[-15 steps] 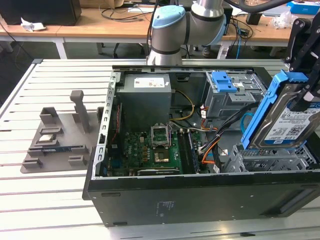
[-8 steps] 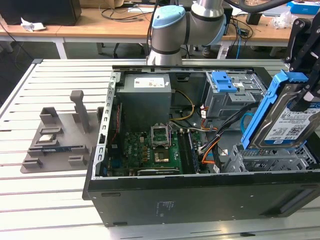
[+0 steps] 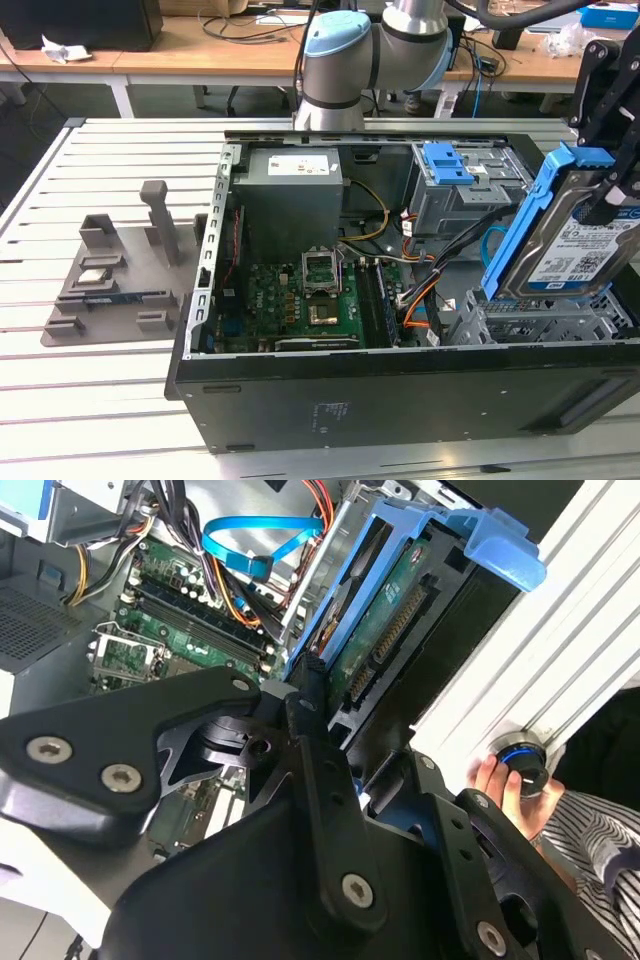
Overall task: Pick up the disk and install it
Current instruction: 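Insert the disk into the insertion slot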
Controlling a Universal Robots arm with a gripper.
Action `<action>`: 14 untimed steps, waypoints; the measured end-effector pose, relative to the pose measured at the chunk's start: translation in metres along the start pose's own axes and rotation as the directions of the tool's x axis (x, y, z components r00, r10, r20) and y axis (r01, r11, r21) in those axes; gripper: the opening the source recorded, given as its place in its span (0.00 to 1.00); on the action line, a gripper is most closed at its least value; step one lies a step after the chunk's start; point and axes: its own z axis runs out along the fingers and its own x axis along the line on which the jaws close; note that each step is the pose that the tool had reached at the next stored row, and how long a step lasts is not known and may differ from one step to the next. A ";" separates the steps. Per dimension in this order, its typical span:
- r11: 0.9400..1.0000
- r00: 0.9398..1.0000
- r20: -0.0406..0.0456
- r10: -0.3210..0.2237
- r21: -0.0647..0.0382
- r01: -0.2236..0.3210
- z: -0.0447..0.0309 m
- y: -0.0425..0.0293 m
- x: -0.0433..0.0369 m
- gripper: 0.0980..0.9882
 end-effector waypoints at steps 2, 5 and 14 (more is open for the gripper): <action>1.000 1.000 0.000 0.000 0.000 0.000 0.0035 -0.0001 -0.0001 0.30; 1.000 1.000 0.000 0.000 0.000 0.000 0.0068 -0.0002 -0.0017 0.30; 1.000 1.000 0.000 0.000 0.000 0.000 0.0183 -0.0005 -0.0047 0.30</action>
